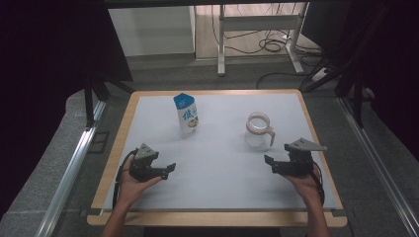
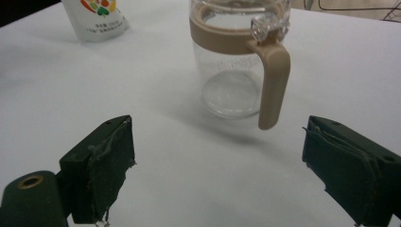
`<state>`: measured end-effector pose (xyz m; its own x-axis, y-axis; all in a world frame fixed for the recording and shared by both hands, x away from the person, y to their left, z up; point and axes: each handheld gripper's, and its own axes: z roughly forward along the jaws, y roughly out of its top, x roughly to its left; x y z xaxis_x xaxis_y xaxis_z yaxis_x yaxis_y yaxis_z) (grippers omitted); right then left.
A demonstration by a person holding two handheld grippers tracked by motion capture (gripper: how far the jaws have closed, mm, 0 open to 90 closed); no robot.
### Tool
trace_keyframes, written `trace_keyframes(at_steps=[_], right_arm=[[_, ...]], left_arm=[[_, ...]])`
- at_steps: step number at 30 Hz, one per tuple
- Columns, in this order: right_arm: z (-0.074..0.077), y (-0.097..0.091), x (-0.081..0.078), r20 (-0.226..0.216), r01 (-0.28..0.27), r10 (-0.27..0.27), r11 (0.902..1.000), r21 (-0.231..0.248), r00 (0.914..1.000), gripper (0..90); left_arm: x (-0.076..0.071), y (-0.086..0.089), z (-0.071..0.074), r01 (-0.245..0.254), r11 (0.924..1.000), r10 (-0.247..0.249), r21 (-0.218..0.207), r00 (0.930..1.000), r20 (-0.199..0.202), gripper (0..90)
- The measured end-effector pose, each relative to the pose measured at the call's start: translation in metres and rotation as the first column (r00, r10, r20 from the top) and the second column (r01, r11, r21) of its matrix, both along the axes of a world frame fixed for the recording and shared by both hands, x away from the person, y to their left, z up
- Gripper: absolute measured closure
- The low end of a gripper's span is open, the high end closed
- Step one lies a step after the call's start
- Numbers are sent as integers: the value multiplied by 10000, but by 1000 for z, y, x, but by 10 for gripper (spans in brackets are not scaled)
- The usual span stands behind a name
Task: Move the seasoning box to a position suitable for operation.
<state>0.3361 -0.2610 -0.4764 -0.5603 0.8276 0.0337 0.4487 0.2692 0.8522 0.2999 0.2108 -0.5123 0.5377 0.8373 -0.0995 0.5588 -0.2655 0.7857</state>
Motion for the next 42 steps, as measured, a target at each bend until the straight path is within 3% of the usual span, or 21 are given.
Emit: trace_keyframes(at_steps=[5,8,15,20,24,36,42], right_arm=[[7,2,4,92,-65,64,9999,91,9999,104],[13,5,7,157,-182,181,9998,19,9997,104],[29,13,22,93,-364,365,9992,-142,9993,105],[35,18,33,-8,-444,444,9988,-203,9990,107],[40,19,41,-1,-504,504,9987,25,9987,106],[50,34,68,-194,-619,614,9978,-239,9979,97],[57,43,81,-204,-610,601,9970,-476,9980,69]], left_arm=[[0,0,0,-151,9999,151,-37,9996,221,178],[2,1,-1,-145,9997,146,-194,9999,47,170],[5,-3,-5,119,9998,-123,-132,9995,-306,164],[5,-5,-6,217,9998,-216,14,9995,-210,174],[6,-4,-7,166,9999,-166,25,9997,-185,177],[8,-7,-10,173,9998,-168,76,9984,-549,157],[8,-8,-11,126,9998,-119,127,9985,-541,151]])
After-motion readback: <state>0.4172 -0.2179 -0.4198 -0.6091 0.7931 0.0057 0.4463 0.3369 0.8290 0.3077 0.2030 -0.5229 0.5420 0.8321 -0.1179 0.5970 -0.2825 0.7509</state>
